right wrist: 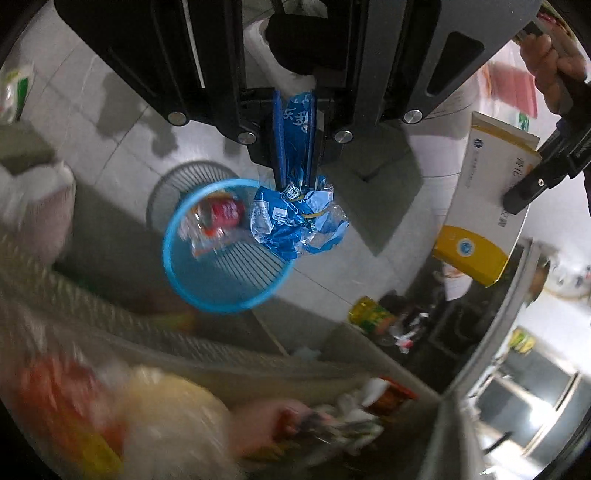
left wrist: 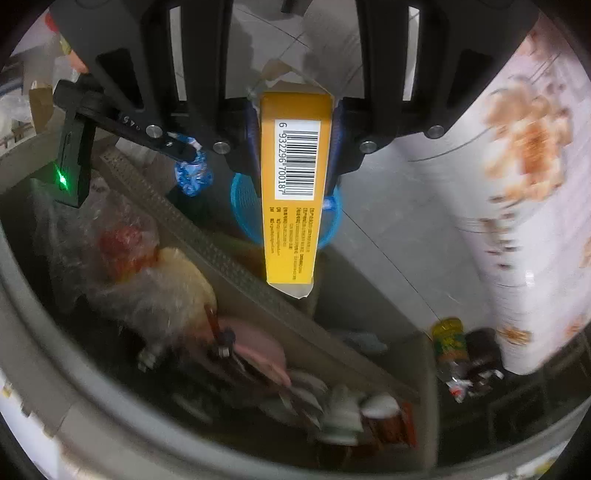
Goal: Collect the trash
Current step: 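Carry the wrapper and yellow box to the blue wastebasket and open both tools, then return both tools to the table and approach the pink sponge on the clear tray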
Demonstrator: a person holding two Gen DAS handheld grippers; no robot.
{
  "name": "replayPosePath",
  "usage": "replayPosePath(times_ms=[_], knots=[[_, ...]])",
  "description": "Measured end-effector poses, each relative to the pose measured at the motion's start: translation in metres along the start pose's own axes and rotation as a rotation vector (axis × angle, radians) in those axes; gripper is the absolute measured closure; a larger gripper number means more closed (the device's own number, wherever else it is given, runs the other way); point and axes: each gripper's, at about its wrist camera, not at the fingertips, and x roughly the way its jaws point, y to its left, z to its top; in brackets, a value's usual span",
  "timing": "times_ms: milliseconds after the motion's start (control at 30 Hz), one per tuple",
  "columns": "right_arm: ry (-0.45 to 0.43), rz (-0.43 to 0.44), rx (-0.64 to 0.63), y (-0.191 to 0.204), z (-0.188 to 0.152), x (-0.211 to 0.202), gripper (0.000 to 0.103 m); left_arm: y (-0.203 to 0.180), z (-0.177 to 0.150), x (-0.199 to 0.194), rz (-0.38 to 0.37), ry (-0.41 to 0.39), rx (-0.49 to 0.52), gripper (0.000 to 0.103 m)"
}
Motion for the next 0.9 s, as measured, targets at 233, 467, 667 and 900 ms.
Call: replayPosePath(times_ms=[233, 467, 667, 900], knots=[[-0.05, -0.065, 0.059, -0.028, 0.055, 0.062, 0.057, -0.02, 0.044, 0.072, -0.052, 0.012, -0.031, 0.05], [-0.019, -0.108, 0.106, -0.052, 0.043, 0.086, 0.05, -0.009, 0.033, 0.069, -0.083, 0.017, -0.086, 0.048], [-0.006, -0.112, 0.096, -0.056, 0.017, 0.077, 0.05, 0.006, 0.027, 0.04, -0.119, -0.02, -0.138, 0.048], [-0.031, -0.061, 0.018, -0.026, 0.002, 0.041, 0.049, 0.013, 0.007, -0.029, -0.158, -0.104, -0.132, 0.045]])
